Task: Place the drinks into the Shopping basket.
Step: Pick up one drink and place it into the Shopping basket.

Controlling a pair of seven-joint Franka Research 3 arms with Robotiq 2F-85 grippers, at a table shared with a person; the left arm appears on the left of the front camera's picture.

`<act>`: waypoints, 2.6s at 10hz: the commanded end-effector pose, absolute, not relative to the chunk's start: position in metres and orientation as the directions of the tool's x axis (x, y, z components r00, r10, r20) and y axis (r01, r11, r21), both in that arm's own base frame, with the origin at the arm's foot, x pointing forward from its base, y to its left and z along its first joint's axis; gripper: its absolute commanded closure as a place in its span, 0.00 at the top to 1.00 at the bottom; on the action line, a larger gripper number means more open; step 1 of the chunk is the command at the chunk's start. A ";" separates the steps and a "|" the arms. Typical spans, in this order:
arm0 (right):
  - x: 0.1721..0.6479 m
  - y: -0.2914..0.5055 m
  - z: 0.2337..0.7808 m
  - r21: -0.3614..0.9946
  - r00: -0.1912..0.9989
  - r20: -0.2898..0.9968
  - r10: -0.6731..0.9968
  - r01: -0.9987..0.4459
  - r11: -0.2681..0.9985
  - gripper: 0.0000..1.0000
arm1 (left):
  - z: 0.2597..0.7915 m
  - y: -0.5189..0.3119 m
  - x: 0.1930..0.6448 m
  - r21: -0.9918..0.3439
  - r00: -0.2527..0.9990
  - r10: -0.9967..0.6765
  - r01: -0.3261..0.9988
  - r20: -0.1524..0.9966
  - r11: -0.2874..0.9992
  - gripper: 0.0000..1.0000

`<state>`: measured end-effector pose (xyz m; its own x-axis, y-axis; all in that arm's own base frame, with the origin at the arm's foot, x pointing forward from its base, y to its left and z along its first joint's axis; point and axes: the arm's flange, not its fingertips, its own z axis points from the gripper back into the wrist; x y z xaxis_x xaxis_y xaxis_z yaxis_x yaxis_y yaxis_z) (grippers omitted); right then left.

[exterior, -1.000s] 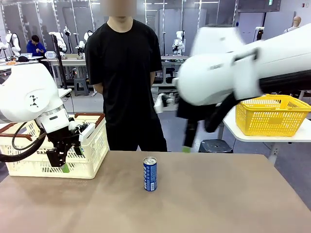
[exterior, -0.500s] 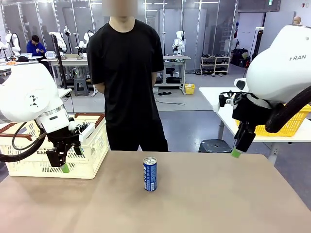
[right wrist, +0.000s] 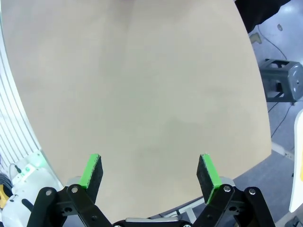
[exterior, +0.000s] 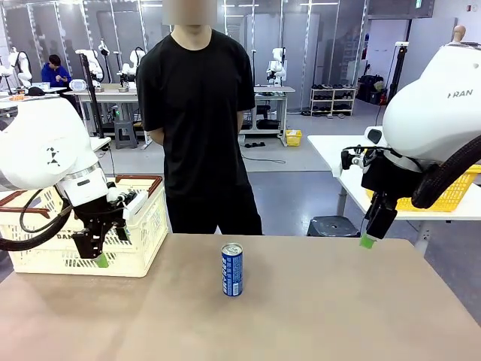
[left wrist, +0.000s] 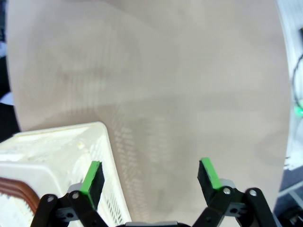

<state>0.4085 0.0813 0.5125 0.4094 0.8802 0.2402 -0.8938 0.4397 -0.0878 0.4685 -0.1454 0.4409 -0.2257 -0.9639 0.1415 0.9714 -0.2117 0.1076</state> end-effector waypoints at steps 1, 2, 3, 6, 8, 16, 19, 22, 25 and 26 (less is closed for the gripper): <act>0.407 0.081 0.515 -0.092 0.407 0.244 0.880 -0.894 0.439 1.00 | 0.452 -0.184 0.454 0.145 -0.334 -0.922 0.940 0.197 -0.309 1.00; 0.407 0.081 0.515 -0.092 0.407 0.244 0.880 -0.894 0.439 1.00 | 0.459 -0.211 0.445 0.148 -0.374 -0.898 0.926 0.231 -0.347 1.00; 0.407 0.081 0.515 -0.092 0.407 0.244 0.880 -0.894 0.439 1.00 | 0.468 -0.233 0.440 0.148 -0.394 -0.891 0.918 0.226 -0.368 1.00; 0.407 0.081 0.515 -0.092 0.407 0.244 0.880 -0.894 0.439 1.00 | 0.492 -0.303 0.452 0.234 -0.499 -0.846 0.859 0.188 -0.455 1.00; 0.407 0.081 0.515 -0.092 0.407 0.244 0.880 -0.894 0.439 1.00 | 0.490 -0.352 0.482 0.251 -0.547 -0.829 0.824 0.117 -0.509 1.00; 0.407 0.081 0.515 -0.092 0.407 0.244 0.880 -0.894 0.439 1.00 | 0.447 -0.426 0.515 0.073 -0.560 -0.829 0.827 0.016 -0.557 1.00; 0.407 0.081 0.515 -0.092 0.407 0.244 0.880 -0.894 0.439 1.00 | 0.437 -0.431 0.520 0.051 -0.563 -0.826 0.826 0.013 -0.562 1.00; 0.407 0.081 0.515 -0.092 0.407 0.244 0.880 -0.894 0.439 1.00 | 0.419 -0.431 0.526 0.009 -0.544 -0.839 0.839 -0.024 -0.545 1.00; 0.407 0.081 0.515 -0.092 0.407 0.244 0.880 -0.894 0.439 1.00 | 0.400 -0.431 0.534 -0.010 -0.548 -0.836 0.837 -0.018 -0.548 1.00; 0.407 0.081 0.515 -0.092 0.407 0.244 0.880 -0.894 0.439 1.00 | 0.392 -0.431 0.535 -0.015 -0.548 -0.837 0.837 0.004 -0.548 1.00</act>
